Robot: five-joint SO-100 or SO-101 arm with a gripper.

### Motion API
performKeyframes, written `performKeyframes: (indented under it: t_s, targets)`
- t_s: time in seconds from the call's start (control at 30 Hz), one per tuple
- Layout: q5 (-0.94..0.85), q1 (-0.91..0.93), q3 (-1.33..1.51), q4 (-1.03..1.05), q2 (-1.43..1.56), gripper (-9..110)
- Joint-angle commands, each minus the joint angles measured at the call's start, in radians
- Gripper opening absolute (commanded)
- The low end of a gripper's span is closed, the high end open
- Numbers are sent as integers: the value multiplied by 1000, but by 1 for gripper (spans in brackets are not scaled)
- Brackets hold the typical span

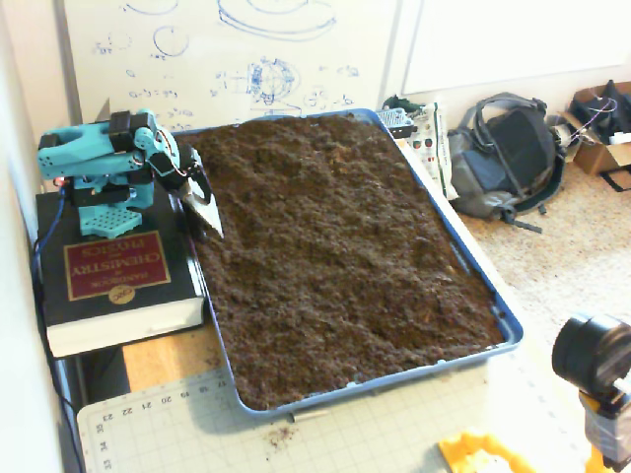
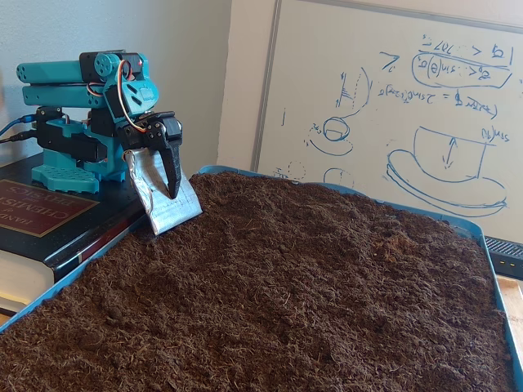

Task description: Build a berm.

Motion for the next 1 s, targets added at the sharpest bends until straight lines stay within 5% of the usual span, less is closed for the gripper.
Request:
performKeyframes:
  t_s: [0.0,0.7,0.97]
  targets:
    - [80,-195,-15,-8,34,1]
    - [78,-206,-26,-11,35,1]
    - [94,-236,-275,3,-87,1]
